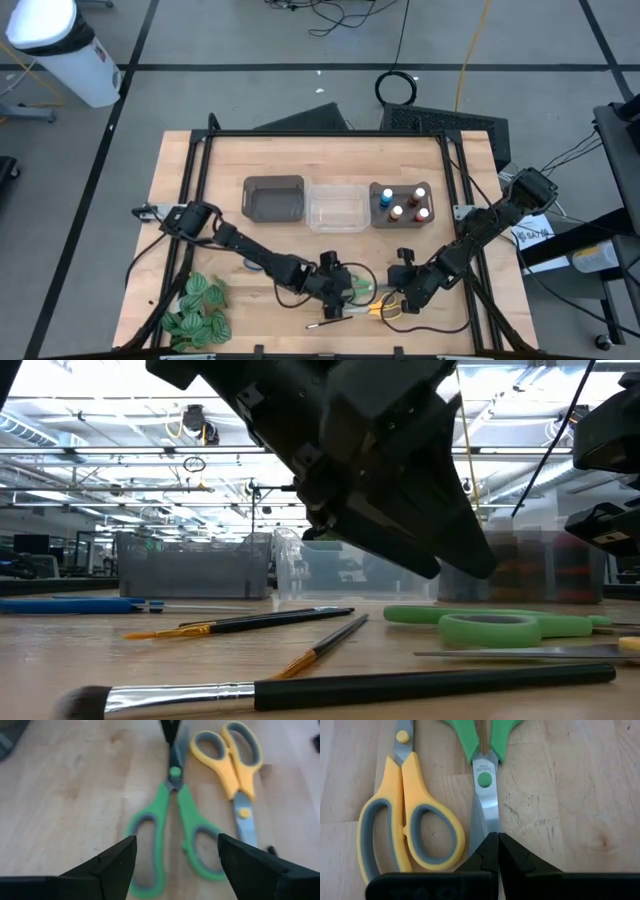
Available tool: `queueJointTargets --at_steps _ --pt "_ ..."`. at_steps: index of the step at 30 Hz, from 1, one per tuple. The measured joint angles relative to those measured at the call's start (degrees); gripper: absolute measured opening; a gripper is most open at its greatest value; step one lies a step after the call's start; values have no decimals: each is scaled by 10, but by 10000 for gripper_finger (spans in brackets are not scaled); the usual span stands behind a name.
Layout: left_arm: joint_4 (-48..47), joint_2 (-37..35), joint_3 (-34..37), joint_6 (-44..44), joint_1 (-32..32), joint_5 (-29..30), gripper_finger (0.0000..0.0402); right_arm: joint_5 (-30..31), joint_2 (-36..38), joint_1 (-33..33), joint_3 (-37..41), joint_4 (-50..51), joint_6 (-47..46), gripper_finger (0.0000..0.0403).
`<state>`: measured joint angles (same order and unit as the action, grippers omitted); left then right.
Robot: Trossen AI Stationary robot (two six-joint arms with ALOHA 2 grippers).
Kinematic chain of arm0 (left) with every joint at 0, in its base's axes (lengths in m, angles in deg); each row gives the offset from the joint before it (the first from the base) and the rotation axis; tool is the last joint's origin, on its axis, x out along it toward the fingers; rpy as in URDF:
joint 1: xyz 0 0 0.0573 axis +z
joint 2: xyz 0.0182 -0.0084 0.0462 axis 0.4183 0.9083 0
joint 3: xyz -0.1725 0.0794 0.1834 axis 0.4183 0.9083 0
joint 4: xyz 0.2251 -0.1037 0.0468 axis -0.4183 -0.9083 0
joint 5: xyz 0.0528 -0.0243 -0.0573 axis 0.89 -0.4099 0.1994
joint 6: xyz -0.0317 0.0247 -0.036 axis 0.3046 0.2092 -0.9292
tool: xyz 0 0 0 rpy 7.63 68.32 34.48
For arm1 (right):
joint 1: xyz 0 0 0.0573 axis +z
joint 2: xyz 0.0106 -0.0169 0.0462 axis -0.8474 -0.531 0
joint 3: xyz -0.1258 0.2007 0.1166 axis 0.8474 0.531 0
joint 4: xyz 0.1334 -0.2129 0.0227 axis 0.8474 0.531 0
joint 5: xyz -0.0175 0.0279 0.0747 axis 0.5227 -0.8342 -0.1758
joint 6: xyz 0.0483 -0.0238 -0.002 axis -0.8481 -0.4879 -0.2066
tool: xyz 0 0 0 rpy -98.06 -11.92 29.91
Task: Pick & Place Paint Supplies
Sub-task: Put the green scissors into the transparent bin
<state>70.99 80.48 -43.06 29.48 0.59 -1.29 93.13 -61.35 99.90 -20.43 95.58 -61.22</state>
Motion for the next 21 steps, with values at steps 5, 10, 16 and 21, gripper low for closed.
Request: queueJointTargets --at_steps 5,10,16,21 --pt "5 14 -1 -1 2 -11 275 -1 0 0 1 -10 3 0" --pt "16 21 -1 2 5 -17 282 -3 -1 0 1 -18 6 0" --pt "11 20 -1 2 9 -22 282 -3 -1 0 1 -20 16 0" --pt "-1 20 -1 2 9 -24 282 -3 -1 0 1 -21 17 0"
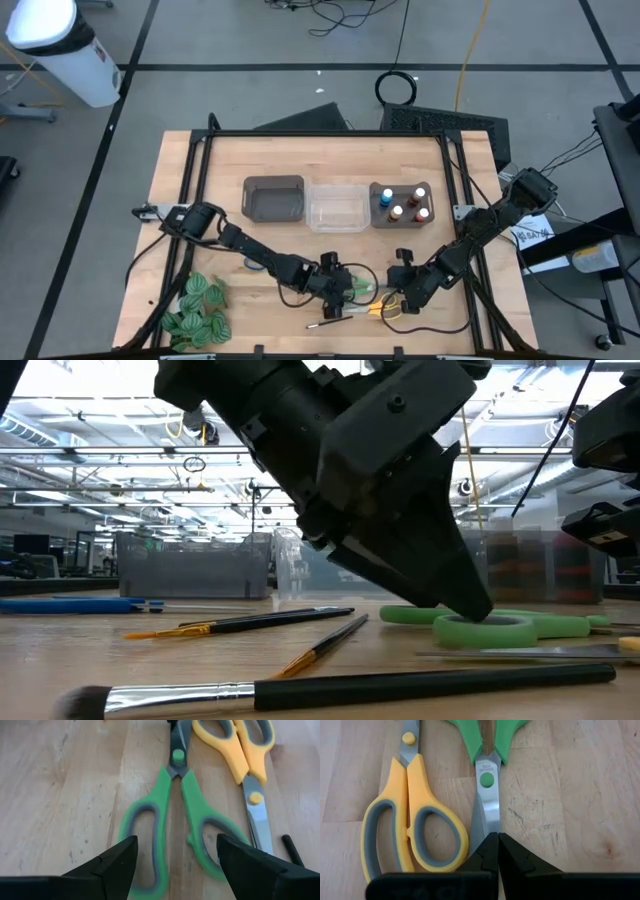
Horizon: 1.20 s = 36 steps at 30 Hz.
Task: Pick & Place Paint Supplies
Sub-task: Put the green scissors into the transparent bin
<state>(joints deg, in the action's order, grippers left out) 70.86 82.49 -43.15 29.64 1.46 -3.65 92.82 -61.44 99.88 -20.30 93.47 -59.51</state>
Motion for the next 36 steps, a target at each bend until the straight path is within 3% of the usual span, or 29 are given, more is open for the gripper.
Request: queueJointTargets --at_steps 15,19,29,36 --pt "-14 6 0 -32 18 -47 274 1 0 0 0 -2 9 0" --pt "-7 14 -1 -48 29 -84 228 1 0 0 0 -3 9 0" --pt "-10 18 -1 -59 37 -117 56 1 -1 0 1 0 13 0" --pt "-13 17 0 -42 40 -116 5 1 -1 0 0 -2 13 0"
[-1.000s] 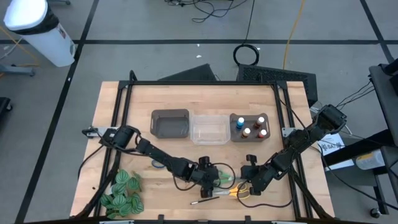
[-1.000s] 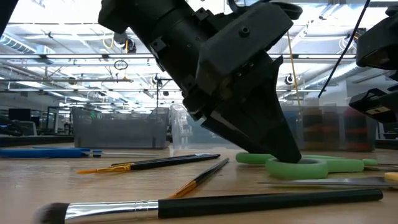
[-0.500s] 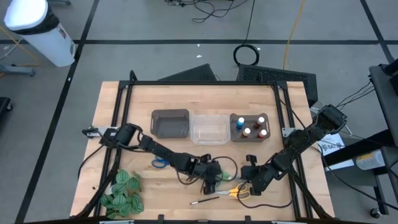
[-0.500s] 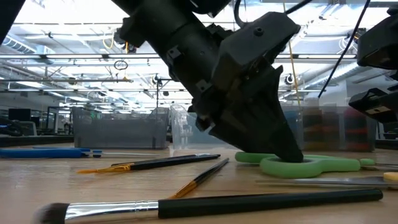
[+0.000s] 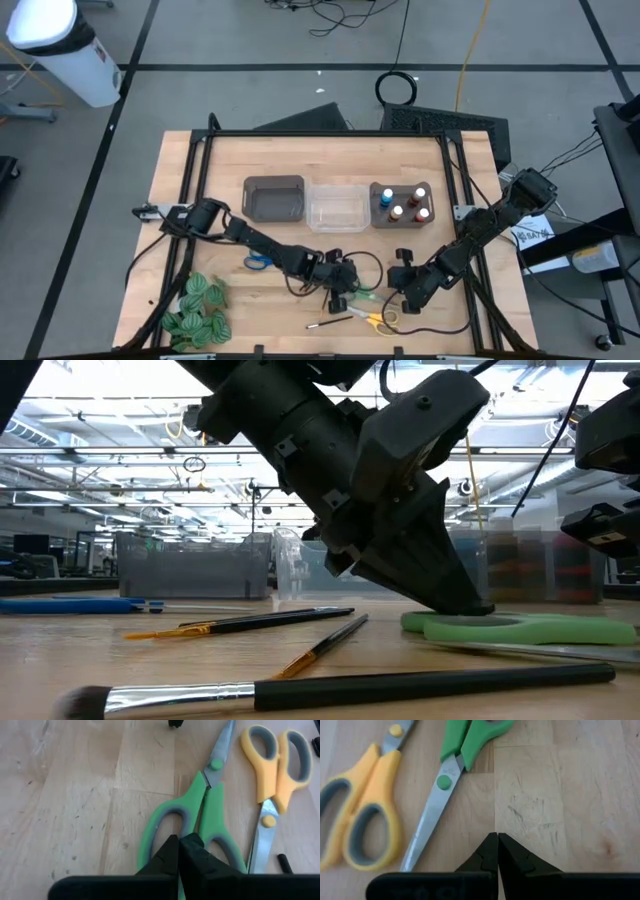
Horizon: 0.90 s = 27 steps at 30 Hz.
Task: Pick & Place Paint Supplies
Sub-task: Put the green scissors into the transparent bin
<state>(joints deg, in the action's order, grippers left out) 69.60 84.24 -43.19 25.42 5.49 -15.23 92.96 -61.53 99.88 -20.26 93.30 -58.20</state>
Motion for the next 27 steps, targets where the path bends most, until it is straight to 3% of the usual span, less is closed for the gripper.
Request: queueJointTargets --at_steps 12,19,27 --pt "-3 0 0 -1 5 2 7 -4 20 9 0 -24 23 0" --pt "10 1 1 21 7 28 14 -79 9 35 -2 -219 90 0" --pt "55 0 2 41 19 34 16 -76 9 34 -1 -139 43 0"
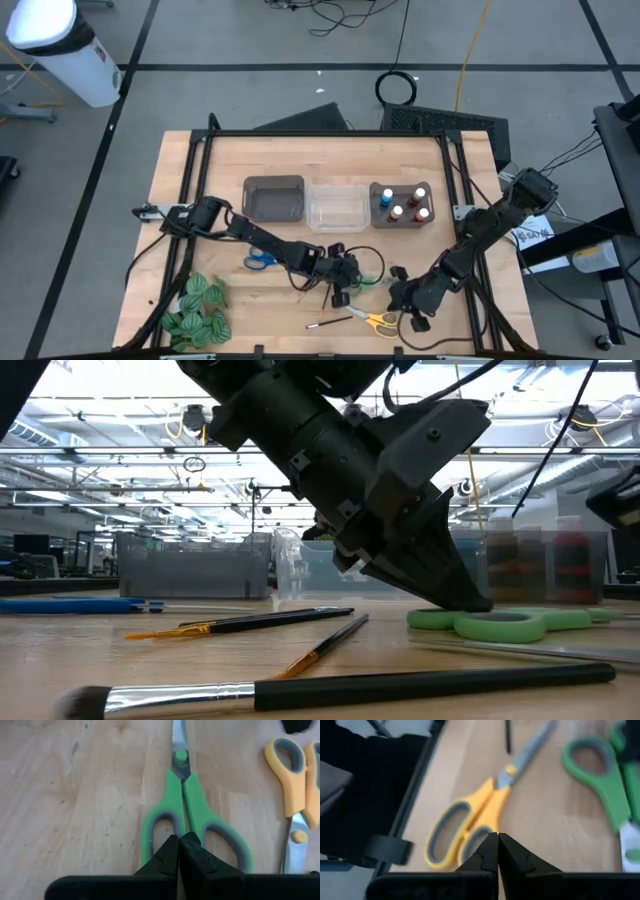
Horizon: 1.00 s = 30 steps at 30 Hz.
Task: Pick & Place Paint Supplies
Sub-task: Put the green scissors into the transparent bin
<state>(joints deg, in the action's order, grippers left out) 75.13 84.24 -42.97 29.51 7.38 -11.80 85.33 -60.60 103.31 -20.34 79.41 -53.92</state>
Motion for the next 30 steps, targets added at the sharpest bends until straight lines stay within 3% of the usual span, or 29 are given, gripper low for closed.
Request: queueJointTargets --at_steps 14,22,30 --pt "-55 0 -1 -20 3 22 7 50 44 31 -2 368 -353 0" --pt "-55 1 -1 -13 3 23 16 143 45 22 21 364 -373 17" --pt "-57 1 -1 -11 1 24 17 199 92 4 82 344 -499 127"
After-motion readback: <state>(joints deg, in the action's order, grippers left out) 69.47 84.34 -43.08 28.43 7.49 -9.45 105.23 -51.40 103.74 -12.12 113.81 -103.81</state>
